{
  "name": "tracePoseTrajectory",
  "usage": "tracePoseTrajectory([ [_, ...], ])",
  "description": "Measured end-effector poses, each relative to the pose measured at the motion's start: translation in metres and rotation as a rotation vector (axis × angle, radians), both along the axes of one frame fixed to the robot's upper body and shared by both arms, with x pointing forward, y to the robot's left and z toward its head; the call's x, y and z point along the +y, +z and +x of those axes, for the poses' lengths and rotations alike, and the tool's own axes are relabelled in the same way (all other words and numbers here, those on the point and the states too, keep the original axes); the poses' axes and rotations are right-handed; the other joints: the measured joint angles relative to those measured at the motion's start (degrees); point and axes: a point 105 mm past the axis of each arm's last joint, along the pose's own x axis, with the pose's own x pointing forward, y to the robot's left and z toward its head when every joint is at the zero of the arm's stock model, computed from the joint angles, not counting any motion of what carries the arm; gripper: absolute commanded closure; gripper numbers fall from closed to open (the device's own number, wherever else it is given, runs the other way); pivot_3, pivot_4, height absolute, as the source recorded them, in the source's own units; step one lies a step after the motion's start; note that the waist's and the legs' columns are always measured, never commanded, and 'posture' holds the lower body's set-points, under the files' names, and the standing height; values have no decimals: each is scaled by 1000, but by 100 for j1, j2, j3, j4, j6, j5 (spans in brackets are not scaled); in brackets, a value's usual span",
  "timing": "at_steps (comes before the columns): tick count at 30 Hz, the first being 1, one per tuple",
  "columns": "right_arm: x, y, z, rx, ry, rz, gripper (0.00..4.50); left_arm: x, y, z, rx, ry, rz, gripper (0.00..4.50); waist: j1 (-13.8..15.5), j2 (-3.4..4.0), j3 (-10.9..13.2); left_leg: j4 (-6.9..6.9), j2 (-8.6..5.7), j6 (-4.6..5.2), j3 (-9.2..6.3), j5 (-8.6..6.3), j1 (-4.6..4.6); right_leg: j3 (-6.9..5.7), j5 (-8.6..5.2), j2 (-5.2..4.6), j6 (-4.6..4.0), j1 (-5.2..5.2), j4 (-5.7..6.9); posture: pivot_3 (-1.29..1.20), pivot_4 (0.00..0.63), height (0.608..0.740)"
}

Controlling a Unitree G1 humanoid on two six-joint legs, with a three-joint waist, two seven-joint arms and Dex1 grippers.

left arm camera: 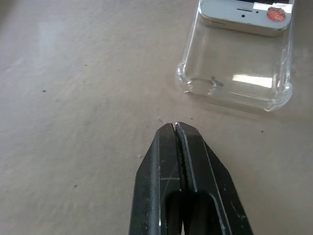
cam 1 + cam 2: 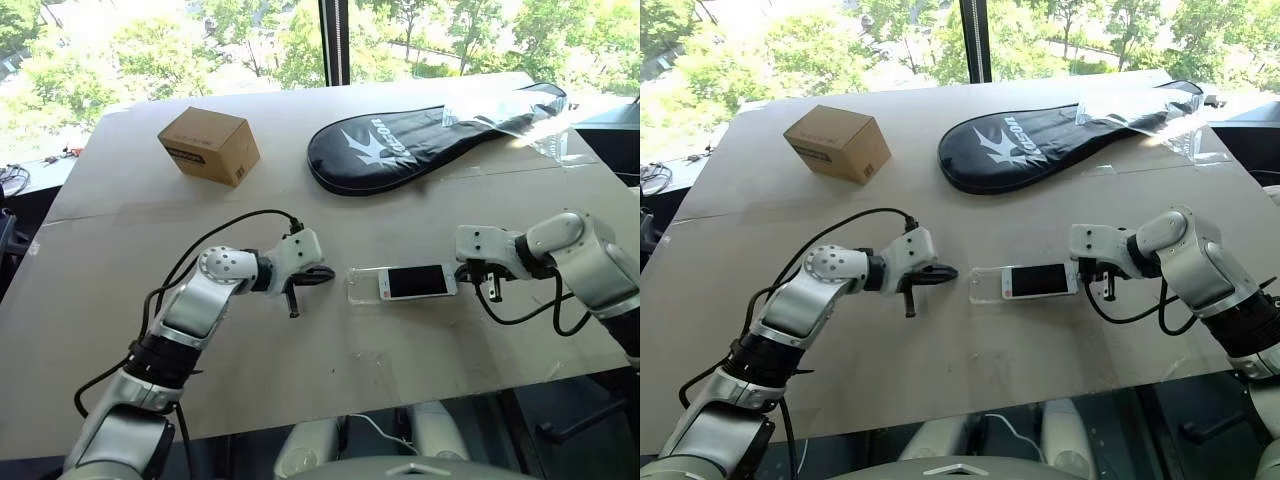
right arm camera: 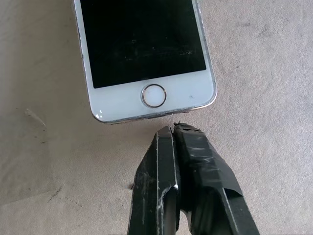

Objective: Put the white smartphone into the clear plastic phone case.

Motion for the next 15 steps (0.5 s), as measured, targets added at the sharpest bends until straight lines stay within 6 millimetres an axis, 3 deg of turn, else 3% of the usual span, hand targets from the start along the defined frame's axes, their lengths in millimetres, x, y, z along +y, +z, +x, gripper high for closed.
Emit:
tracePoseTrajectory([
  [9,8,-3,-4,19,8,4,4433,-47,-7,-7,46,-120,-78,4500,-9,0,-1,4,-3,0,-1,0,0,-1,0,-4,0,4,0,0,150,740],
  [15,12,-5,-5,25,-24,-1,4433,-51,-8,-7,61,-135,-89,4500,-14,1,-1,5,-2,0,-2,0,1,-1,0,-2,0,4,2,0,150,740],
])
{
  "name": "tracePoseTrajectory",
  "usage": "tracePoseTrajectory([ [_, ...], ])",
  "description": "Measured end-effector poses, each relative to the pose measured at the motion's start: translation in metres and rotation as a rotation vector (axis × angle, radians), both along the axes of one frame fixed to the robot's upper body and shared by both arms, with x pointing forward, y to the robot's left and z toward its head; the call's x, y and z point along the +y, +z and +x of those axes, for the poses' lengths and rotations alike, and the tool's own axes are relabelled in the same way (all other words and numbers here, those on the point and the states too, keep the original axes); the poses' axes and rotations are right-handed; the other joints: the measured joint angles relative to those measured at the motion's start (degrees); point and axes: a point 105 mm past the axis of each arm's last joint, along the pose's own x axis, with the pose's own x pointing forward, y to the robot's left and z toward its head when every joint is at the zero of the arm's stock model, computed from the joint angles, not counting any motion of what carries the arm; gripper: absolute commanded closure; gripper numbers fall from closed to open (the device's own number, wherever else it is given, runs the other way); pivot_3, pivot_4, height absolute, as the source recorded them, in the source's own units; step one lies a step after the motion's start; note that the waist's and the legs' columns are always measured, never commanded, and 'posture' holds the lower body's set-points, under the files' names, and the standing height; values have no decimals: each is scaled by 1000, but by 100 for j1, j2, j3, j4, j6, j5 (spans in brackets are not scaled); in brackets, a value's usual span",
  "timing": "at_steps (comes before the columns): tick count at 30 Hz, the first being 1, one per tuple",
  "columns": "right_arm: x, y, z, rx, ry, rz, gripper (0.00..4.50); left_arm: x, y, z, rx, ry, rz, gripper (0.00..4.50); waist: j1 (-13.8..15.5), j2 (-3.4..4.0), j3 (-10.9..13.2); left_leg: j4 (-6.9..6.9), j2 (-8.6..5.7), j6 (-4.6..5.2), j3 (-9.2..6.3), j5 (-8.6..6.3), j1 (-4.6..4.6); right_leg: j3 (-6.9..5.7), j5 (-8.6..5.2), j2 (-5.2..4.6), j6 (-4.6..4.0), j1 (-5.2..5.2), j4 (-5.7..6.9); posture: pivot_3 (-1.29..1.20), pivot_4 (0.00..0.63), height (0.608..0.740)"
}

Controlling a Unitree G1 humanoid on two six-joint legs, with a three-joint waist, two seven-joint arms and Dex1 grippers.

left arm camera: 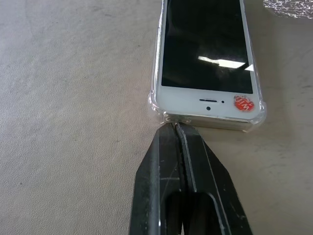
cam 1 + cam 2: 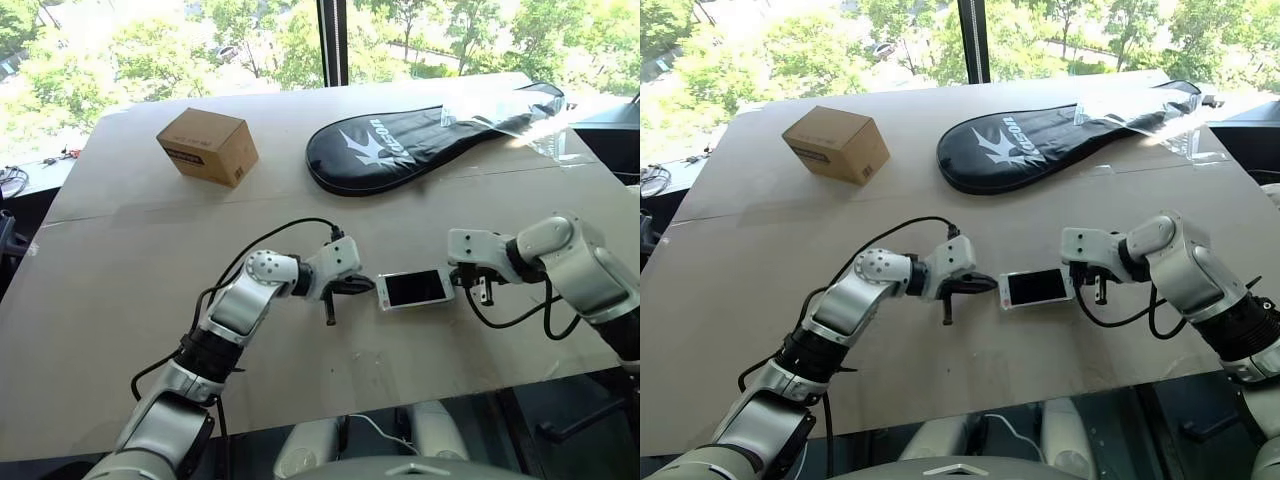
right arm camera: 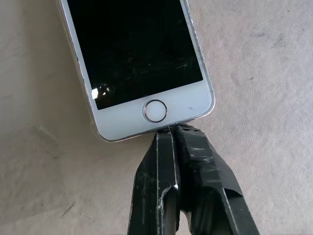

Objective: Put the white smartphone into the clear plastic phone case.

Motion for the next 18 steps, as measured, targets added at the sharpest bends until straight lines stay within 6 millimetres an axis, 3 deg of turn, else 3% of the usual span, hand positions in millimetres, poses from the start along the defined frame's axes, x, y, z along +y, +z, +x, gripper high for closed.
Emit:
tracePoseTrajectory([
  [9,-2,0,-8,20,-23,8,4433,5,1,1,-19,1,17,4500,0,0,0,0,0,0,-1,0,1,0,0,0,0,0,0,0,150,740],
  [12,-14,5,-12,20,-68,49,4433,14,5,0,-28,-11,56,4500,0,-2,2,-2,1,0,-2,0,-1,-1,0,0,0,-4,0,0,150,740],
  [15,-28,14,-13,1,-152,154,4433,26,14,-2,-52,-33,108,4500,-3,-2,3,-6,2,0,-1,0,-2,1,0,1,0,-4,-2,0,150,740],
  [18,-20,19,-16,-23,-167,385,4433,5,32,-7,-73,-85,22,4500,22,-4,3,0,0,0,-9,0,-2,1,0,-2,0,9,-8,0,150,740],
])
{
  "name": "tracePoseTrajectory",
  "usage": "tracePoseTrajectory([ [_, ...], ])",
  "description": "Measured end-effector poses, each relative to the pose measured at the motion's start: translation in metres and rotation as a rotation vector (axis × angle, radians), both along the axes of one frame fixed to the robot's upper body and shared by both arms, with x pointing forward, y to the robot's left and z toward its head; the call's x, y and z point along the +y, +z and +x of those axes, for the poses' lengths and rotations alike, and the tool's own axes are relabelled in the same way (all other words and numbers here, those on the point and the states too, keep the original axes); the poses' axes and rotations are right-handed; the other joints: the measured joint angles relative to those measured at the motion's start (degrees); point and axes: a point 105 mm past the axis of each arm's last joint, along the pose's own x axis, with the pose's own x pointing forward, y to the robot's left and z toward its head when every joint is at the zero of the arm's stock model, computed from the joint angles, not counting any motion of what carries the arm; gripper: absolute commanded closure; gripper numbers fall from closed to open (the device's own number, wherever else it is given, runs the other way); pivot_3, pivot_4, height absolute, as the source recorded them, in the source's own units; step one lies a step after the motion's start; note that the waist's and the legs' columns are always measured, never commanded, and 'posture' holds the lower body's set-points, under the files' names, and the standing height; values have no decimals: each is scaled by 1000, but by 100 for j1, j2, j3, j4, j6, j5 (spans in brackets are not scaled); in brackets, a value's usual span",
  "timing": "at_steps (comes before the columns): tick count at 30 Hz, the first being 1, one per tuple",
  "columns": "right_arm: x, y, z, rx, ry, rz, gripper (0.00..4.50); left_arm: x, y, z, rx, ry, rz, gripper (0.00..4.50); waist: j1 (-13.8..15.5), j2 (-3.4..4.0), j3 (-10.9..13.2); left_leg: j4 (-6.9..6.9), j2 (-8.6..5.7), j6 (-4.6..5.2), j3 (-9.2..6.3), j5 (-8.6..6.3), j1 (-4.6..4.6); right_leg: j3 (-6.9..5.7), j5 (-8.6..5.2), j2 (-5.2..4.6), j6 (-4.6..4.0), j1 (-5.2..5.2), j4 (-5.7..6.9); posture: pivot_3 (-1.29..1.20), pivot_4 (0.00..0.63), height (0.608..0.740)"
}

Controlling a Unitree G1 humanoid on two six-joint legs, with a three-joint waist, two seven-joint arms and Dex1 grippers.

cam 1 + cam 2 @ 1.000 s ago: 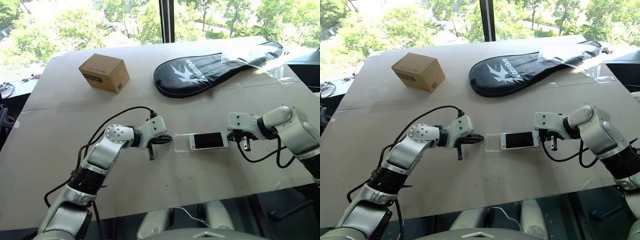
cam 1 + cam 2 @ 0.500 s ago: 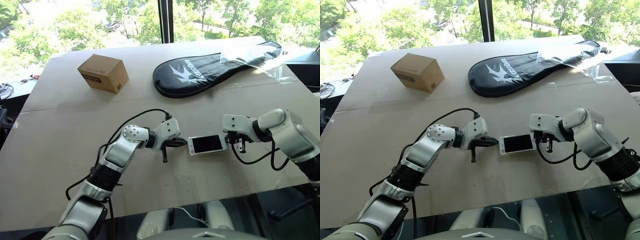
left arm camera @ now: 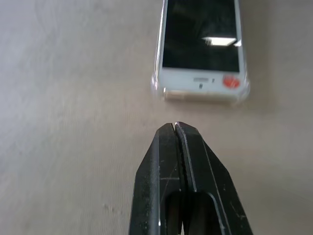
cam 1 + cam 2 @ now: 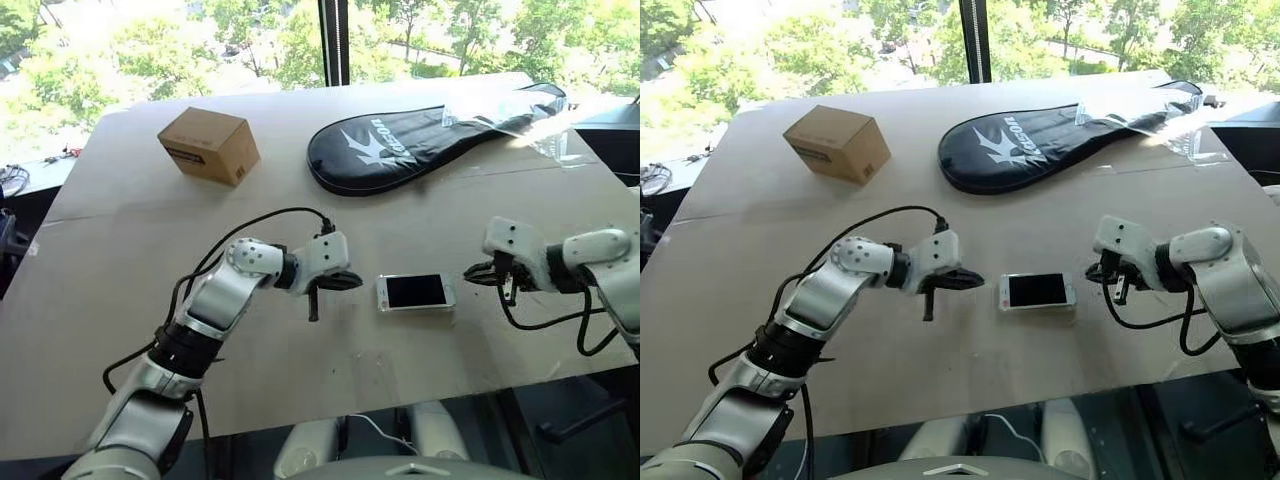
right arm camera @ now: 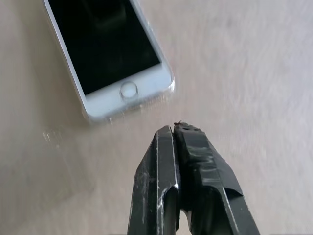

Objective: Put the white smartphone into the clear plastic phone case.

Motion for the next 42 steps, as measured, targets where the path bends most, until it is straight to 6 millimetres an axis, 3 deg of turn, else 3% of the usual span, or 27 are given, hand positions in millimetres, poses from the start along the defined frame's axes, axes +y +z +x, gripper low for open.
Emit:
tracePoseTrajectory([
  [6,4,-2,-7,-67,-76,361,4433,-28,6,-3,11,-47,-93,4500,-35,0,0,-6,2,0,9,0,10,4,0,6,0,-3,8,0,150,740],
  [9,5,-11,-10,-84,-109,577,4433,-36,-14,-4,45,-66,-67,4500,-41,1,-3,-8,2,0,21,0,20,16,0,9,0,0,12,0,150,740],
  [11,0,-24,-13,-79,-120,602,4433,-32,-29,-4,52,-71,-35,4500,-52,2,-1,-6,2,0,25,0,21,22,0,10,0,0,14,0,150,740],
  [16,-4,-34,-7,-112,-140,645,4433,-25,-31,4,-24,-80,-12,4500,-48,8,-14,-6,4,0,26,1,34,24,0,12,0,7,17,0,150,740],
  [21,4,-54,-11,-70,-73,635,4433,-20,-29,14,-79,-55,10,4500,-40,10,-19,-5,2,1,31,0,33,28,0,11,0,7,18,0,150,740],
  [25,5,-56,-8,-75,-18,564,4433,-18,-30,14,-82,-52,20,4500,-60,9,-42,-5,2,1,34,0,38,31,0,12,1,9,18,0,150,740],
  [28,6,-63,-6,-51,25,441,4433,-15,-33,13,-72,-43,31,4500,-83,0,-92,-18,7,2,30,-1,90,28,-2,16,2,59,11,0,150,740],
  [31,7,-72,-5,-26,61,309,4433,-10,-43,9,-38,-24,57,4500,-73,-39,-135,-60,21,41,10,-25,245,-1,-24,28,32,244,-57,0,150,740],
  [34,7,-82,-5,3,83,223,4433,-7,-48,8,-17,-8,68,4500,-69,-60,-170,-69,24,50,5,-30,307,-10,-36,47,49,307,-78,0,150,740],
  [37,12,-87,-2,7,78,213,4433,-6,-50,8,-7,2,80,4500,-78,-120,-208,-85,27,51,5,-32,343,-5,-40,30,51,343,-82,0,150,740],
  [42,18,-88,1,-29,73,241,4433,-8,-51,7,-2,12,67,4500,-164,-126,-216,-87,33,49,6,-31,348,1,-39,30,53,345,-82,0,150,740],
])
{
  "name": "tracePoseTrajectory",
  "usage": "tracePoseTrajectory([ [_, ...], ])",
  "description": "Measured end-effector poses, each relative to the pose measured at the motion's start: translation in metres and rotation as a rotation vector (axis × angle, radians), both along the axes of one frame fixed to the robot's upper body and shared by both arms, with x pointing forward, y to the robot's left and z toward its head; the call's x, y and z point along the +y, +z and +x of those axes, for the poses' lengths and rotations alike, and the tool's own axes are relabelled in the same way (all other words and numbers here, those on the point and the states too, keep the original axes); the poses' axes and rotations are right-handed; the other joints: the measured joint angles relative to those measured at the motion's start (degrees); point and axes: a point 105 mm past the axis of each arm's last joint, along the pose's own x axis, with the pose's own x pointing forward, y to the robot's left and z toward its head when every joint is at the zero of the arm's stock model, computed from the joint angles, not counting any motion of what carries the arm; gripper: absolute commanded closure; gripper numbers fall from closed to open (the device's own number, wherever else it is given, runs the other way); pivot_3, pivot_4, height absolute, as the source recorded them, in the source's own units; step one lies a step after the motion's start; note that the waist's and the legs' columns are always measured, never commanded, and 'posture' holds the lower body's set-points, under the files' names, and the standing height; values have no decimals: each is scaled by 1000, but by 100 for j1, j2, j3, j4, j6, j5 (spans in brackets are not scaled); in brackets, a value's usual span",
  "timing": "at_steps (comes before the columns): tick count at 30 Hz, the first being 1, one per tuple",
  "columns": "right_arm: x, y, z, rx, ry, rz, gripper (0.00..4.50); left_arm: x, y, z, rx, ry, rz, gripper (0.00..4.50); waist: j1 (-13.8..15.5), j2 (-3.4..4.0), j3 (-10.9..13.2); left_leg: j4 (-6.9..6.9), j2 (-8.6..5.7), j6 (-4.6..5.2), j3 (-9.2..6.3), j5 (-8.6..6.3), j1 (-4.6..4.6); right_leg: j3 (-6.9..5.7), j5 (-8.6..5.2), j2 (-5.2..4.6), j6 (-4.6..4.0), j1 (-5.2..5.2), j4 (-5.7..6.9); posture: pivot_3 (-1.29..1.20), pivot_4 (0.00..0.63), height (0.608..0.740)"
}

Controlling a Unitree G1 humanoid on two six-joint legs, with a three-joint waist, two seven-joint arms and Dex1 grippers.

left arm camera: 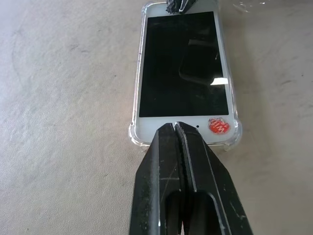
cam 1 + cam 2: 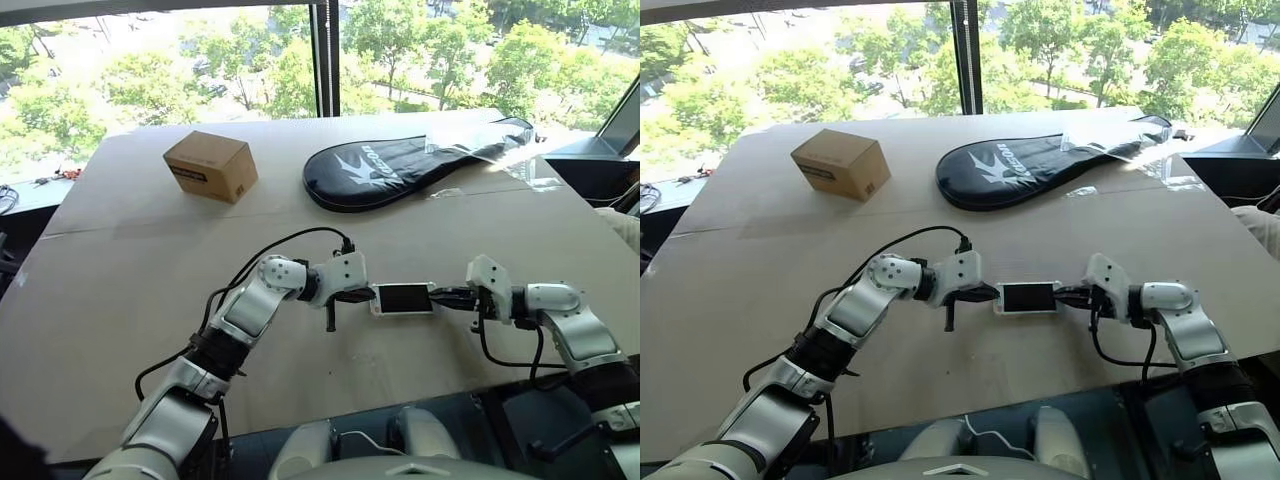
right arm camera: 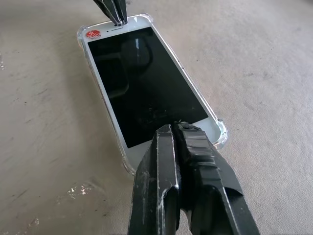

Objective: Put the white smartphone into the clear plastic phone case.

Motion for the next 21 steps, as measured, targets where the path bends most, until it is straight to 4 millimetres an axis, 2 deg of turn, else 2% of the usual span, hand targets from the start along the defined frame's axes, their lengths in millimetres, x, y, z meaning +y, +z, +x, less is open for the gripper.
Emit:
tracePoseTrajectory([
  [1,1,0,0,3,-6,18,4433,-1,1,0,2,6,-18,4500,-15,5,4,-1,1,0,0,0,-2,3,0,1,0,-1,0,0,150,740],
  [2,1,1,-1,10,-11,47,4198,-3,4,1,5,16,-53,4500,-31,-1,6,0,2,-1,1,0,-5,10,1,1,0,-4,0,0,150,740],
  [4,0,9,-3,28,-13,113,3655,-4,12,0,3,30,-126,4500,-29,45,38,0,1,-2,6,1,-27,23,2,-2,1,-32,1,0,150,740],
  [6,-3,16,-7,55,-8,184,2737,4,21,3,2,67,-196,3984,-26,94,67,-5,2,-29,7,17,-73,30,16,-1,-25,-91,8,0,150,740],
  [7,-3,23,-10,73,2,219,2131,10,29,3,6,89,-250,3597,-31,106,74,-3,3,-39,10,23,-125,34,19,-1,-29,-145,17,0,150,740],
  [8,-7,27,-10,87,-5,236,1806,17,34,4,8,106,-275,3311,-30,110,79,-1,2,-43,9,27,-158,34,30,-2,-42,-180,20,0,150,740],
  [10,-20,44,-5,73,-45,285,870,37,42,6,12,162,-312,2423,-22,117,84,14,-5,-44,11,28,-235,35,33,-9,-46,-268,47,0,150,740],
  [11,-24,52,-3,58,-51,294,446,43,43,7,15,182,-321,2033,-19,122,89,13,-6,-44,12,28,-242,34,33,-10,-47,-275,44,0,150,740],
  [12,-31,67,1,21,-48,304,87,55,46,6,19,213,-341,1675,-18,133,103,10,-7,-44,12,27,-247,32,33,-12,-47,-278,35,0,150,740],
  [14,-47,85,2,-27,-50,283,0,77,47,1,31,260,-350,649,1,136,120,-11,-6,-43,6,27,-250,29,32,-12,-47,-277,12,0,150,740],
  [16,-62,89,3,-24,-60,268,0,102,45,-9,34,314,-330,15,-1,135,134,-19,-5,-41,6,25,-251,28,32,-11,-47,-277,3,0,150,740],
  [18,-83,82,2,11,-106,249,0,127,39,-21,59,364,-285,15,11,145,163,-20,-5,-37,8,23,-255,29,32,-13,-47,-277,-2,0,150,740],
  [21,-91,73,5,35,-112,230,0,135,37,-32,77,370,-261,15,49,170,190,-10,-7,-36,10,23,-264,28,32,-16,-46,-277,1,0,150,740],
])
